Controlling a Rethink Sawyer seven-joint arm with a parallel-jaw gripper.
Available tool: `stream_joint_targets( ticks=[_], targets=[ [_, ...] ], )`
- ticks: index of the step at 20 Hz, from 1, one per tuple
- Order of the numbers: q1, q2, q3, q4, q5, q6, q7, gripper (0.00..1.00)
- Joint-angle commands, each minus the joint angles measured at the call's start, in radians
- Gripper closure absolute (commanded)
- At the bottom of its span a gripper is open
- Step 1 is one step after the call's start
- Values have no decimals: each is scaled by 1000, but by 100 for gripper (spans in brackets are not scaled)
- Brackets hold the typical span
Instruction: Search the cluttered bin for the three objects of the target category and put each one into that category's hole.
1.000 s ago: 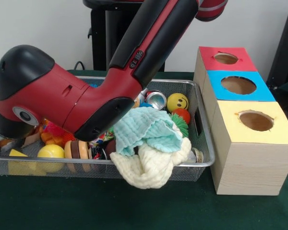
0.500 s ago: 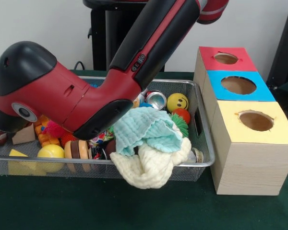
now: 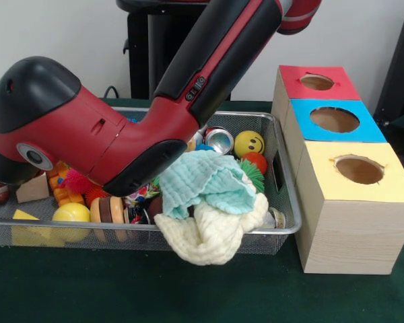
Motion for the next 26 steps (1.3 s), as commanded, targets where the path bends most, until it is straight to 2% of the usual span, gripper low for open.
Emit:
stream_joint_targets(
  ticks=[1, 8, 11, 20, 26],
  targets=[
    [-44, 31, -4, -8, 41, -15, 215, 0],
    [-28, 16, -3, 27, 34, -52, 193, 0],
    [-25, 29, -39, 60, -8, -83, 192, 0],
    [-5, 61, -118, 99, -73, -208, 272, 0],
    [5, 65, -151, 85, -84, -304, 337, 0]
  ],
)
